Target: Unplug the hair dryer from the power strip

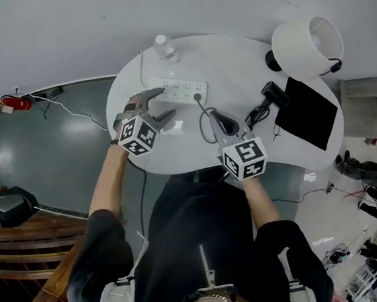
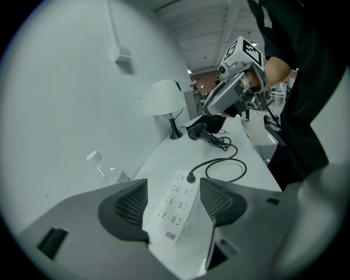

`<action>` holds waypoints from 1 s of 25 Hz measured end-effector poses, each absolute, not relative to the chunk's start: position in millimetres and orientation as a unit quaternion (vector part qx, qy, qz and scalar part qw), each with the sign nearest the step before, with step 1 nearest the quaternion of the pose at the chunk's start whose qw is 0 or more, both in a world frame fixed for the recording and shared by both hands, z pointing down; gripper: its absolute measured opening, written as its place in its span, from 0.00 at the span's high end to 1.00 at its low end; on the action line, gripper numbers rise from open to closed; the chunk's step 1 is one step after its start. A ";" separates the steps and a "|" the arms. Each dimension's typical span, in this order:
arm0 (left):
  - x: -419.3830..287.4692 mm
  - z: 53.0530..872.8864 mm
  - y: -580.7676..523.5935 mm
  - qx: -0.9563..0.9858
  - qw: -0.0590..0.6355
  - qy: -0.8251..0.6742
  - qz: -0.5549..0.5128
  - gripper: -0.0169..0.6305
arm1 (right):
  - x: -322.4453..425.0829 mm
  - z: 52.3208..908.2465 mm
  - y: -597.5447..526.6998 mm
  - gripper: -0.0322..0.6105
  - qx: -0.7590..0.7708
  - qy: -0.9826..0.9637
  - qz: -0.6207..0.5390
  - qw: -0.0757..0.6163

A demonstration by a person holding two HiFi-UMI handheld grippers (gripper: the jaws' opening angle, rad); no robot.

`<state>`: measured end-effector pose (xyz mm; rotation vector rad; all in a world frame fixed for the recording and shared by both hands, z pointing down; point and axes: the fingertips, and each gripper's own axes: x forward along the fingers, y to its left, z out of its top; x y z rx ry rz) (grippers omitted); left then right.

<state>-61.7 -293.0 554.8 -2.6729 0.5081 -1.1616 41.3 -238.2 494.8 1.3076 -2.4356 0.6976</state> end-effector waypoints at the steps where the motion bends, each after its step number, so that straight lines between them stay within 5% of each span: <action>1: -61.5 555.8 -295.0 -0.899 0.094 0.165 -0.395 0.53 | 41.1 495.4 -238.7 0.94 0.453 -0.845 0.242 0.146; 25: -40.8 599.9 -328.8 -0.883 0.122 0.035 -0.452 0.48 | 46.2 510.2 -258.0 0.94 0.466 -0.830 0.263 0.159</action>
